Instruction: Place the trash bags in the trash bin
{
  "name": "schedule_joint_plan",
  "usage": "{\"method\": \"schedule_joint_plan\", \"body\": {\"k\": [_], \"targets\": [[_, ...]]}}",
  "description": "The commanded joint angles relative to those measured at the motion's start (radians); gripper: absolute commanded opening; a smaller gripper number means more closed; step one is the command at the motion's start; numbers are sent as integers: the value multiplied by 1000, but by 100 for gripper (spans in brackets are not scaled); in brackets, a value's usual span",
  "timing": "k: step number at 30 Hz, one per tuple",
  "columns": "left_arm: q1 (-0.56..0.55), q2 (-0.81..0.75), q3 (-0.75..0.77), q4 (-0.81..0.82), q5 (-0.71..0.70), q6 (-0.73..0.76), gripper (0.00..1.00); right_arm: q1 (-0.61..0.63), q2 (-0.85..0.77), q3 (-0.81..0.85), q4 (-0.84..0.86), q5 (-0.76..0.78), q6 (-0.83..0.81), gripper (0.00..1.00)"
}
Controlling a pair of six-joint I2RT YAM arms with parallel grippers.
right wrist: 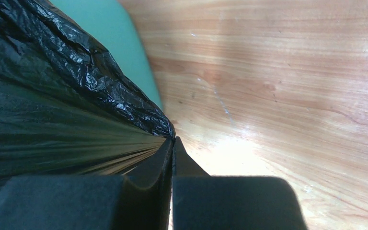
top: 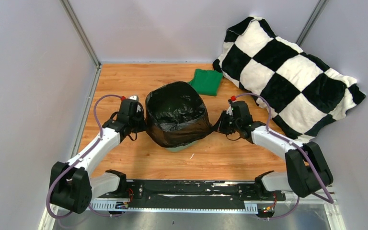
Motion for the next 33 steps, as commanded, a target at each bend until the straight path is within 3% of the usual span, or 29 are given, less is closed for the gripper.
{"method": "schedule_joint_plan", "body": {"k": [1,13,29,33], "targets": [[6,21,-42,55,-47,-27,0,16,74,49,-109,45,-100,0],[6,74,-143,149,-84,-66,0,53,162,79,-170,184,-167,0],[6,114,-176,217,-95,-44,0,55,86,138,-328,274,-231,0],[6,121,-179,231,-77,-43,0,55,57,188,-402,269,-249,32]]}}
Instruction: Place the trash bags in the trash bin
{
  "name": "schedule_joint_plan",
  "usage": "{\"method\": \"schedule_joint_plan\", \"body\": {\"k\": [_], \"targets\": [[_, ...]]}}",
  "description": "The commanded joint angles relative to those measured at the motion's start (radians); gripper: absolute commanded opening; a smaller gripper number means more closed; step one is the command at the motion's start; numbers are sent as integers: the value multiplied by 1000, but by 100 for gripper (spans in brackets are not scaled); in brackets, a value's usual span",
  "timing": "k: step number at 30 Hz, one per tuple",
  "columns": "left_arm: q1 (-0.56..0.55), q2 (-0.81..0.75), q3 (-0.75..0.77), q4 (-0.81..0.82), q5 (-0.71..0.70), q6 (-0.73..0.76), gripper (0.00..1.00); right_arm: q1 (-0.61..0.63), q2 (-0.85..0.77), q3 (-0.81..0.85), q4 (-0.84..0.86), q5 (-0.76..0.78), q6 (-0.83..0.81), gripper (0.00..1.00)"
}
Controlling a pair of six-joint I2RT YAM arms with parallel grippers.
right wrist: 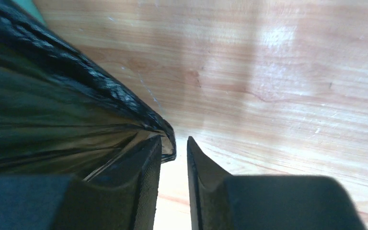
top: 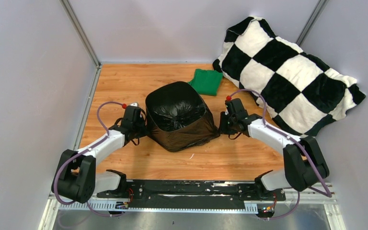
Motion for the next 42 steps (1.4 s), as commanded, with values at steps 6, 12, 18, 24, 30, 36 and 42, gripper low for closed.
{"method": "schedule_joint_plan", "body": {"k": [6,12,18,24,30,36,42], "targets": [[6,10,-23,33,3,16,0,13,-120,177,-257,89,-79,63],[6,-13,-31,34,10,17,0,26,-182,418,-429,59,-164,64],[6,-20,-33,40,18,19,0,175,-99,719,-580,136,-249,64],[6,-43,-41,45,17,24,1,350,36,945,-626,182,-297,64],[6,-73,-44,34,7,36,2,463,245,1176,-704,196,-326,63],[6,-96,-43,28,0,41,13,476,372,1235,-733,172,-314,64],[6,-132,-49,11,-28,38,29,479,423,1215,-723,157,-299,64]]}}
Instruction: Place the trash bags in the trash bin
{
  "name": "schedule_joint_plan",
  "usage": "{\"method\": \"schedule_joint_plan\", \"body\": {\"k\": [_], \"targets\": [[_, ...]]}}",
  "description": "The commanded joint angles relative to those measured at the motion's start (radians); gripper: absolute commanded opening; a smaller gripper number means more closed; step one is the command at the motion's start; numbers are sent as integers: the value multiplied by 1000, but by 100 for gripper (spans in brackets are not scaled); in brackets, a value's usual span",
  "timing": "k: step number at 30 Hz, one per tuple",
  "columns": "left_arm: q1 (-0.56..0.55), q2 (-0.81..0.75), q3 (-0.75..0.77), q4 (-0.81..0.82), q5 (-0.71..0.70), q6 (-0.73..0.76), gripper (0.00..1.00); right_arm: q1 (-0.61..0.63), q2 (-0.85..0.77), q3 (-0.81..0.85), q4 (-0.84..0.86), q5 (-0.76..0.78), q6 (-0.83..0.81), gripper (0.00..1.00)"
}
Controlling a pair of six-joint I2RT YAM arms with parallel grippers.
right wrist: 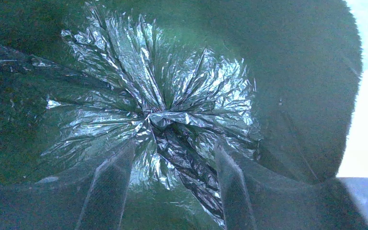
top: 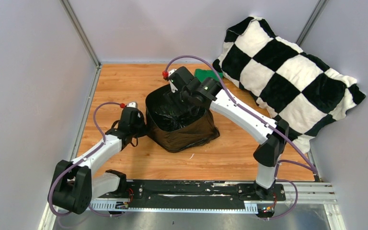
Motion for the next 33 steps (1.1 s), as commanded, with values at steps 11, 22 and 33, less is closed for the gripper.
{"method": "schedule_joint_plan", "body": {"k": [11,22,33], "targets": [[7,-176,-13,-99,-114,-13,50,14,90,-43,-10,-40,33,56],[12,-248,36,-159,-100,-8,61,14,121,-117,16,-57,63,26],[19,-251,52,-150,-62,0,56,16,155,-170,38,-58,72,0]]}}
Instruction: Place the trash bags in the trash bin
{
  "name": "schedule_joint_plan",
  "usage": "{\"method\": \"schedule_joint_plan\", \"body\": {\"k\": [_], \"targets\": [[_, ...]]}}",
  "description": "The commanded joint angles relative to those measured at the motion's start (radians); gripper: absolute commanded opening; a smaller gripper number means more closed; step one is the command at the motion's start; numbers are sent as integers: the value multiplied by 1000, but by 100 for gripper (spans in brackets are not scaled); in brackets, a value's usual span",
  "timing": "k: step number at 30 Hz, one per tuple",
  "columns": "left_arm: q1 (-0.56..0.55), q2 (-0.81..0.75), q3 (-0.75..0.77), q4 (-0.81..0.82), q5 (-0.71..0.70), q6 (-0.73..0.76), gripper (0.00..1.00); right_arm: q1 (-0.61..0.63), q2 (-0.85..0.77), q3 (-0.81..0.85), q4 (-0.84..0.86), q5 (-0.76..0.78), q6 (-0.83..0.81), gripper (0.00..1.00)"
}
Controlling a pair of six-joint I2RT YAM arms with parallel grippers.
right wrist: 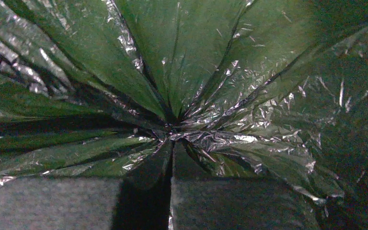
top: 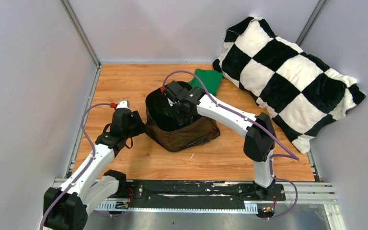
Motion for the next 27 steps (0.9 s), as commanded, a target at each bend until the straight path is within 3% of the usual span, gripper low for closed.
{"method": "schedule_joint_plan", "body": {"k": [1,10,27], "targets": [[6,-1,23,9,27,3,56,15,29,-26,0,-6,7,0],[6,21,16,33,71,8,49,15,50,-41,8,-2,3,0],[6,39,20,43,76,17,49,14,77,-64,12,3,4,0]]}}
